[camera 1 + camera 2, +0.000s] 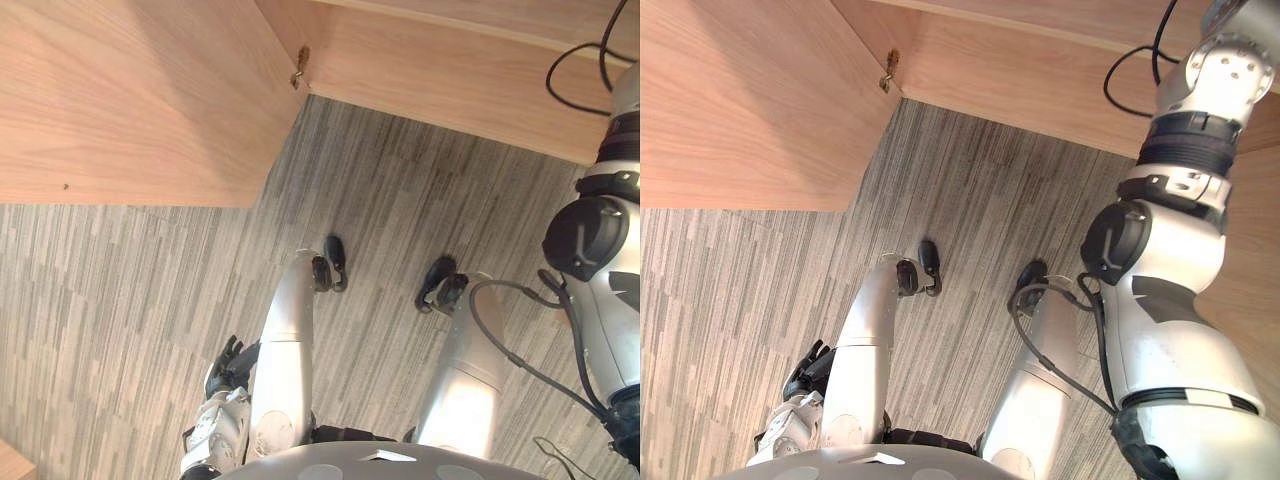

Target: Walk over to the cabinet, pick up the folder, carry it to the office cabinet, place the folder inside the office cabinet, then close the office cabinet door

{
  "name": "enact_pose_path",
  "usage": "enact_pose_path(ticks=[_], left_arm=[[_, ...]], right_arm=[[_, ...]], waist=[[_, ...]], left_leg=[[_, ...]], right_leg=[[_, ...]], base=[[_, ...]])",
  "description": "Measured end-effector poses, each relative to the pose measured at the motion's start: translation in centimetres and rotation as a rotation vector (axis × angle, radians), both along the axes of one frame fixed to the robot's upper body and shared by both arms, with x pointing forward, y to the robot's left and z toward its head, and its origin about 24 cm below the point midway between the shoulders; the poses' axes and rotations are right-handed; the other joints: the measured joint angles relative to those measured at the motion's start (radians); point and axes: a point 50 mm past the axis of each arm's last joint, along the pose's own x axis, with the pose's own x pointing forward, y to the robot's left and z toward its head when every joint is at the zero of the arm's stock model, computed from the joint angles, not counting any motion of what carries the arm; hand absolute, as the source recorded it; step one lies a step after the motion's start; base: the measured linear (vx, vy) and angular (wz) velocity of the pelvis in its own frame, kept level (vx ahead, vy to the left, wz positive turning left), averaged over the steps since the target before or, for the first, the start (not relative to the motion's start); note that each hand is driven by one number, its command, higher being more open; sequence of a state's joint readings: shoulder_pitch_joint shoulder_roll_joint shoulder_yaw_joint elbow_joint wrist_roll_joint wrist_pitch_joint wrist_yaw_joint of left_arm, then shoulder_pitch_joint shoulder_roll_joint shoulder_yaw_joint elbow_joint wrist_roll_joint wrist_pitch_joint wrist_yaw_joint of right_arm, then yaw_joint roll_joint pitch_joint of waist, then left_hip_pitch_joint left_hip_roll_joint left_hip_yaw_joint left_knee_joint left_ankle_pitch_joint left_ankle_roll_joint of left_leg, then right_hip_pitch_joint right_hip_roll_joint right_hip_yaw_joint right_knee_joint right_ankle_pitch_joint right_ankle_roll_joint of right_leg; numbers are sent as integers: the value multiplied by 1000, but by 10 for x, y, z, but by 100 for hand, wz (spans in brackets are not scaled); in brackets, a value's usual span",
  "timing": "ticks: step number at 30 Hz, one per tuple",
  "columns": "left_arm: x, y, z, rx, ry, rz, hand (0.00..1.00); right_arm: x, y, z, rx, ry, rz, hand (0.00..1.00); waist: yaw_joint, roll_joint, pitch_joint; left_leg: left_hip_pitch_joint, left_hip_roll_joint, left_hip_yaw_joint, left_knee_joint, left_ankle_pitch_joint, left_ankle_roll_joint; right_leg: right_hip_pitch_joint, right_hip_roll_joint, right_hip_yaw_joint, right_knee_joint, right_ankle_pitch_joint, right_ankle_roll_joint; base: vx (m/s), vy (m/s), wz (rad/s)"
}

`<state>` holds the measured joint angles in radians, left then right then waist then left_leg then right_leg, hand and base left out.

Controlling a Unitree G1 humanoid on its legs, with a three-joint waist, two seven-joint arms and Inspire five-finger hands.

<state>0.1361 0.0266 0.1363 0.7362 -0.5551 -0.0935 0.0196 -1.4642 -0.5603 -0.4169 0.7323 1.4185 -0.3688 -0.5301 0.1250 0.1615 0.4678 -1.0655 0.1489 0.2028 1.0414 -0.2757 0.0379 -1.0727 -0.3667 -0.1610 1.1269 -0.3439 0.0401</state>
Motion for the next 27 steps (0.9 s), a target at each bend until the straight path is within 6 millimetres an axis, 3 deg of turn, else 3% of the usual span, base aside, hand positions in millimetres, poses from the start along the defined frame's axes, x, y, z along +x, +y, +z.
enact_pose_path(ticks=[7, 14, 15, 20, 27], left_arm=[[-2, 1, -1, -3, 7, 32, 100], [-7, 15, -1, 6, 17, 115, 100], [-7, 15, -1, 7, 17, 117, 100], [-4, 17, -2, -2, 23, 163, 100], [19, -3, 2, -61, -4, 191, 100]], right_arm=[[0, 8, 11, -61, 20, 18, 0], [-7, 16, 27, 22, -74, 38, 0], [-8, 16, 29, 36, -89, 42, 100], [-19, 16, 35, 103, -179, 39, 100], [-21, 17, 35, 123, -198, 46, 100]], waist=[[3, 1, 0], [-6, 4, -3], [-6, 5, -4], [-9, 9, -6], [-21, 11, -9]], left_leg=[[-10, 1, -1, 6, 1, -1], [-9, -5, -7, 19, 5, -6], [-9, -6, -8, 19, 6, -6], [-9, -9, -13, 17, 12, -10], [-9, -8, -15, 22, 14, -11]], right_leg=[[-14, -2, 1, 14, -3, -5], [-13, -12, -1, 39, -13, -14], [-13, -13, -2, 41, -15, -15], [-13, -16, -6, 50, -22, -17], [-13, -16, -6, 56, -20, -22]], base=[[-51, 10, 1], [-64, 14, 4], [-49, 9, 7], [-58, 14, 5], [-41, 37, 0]])
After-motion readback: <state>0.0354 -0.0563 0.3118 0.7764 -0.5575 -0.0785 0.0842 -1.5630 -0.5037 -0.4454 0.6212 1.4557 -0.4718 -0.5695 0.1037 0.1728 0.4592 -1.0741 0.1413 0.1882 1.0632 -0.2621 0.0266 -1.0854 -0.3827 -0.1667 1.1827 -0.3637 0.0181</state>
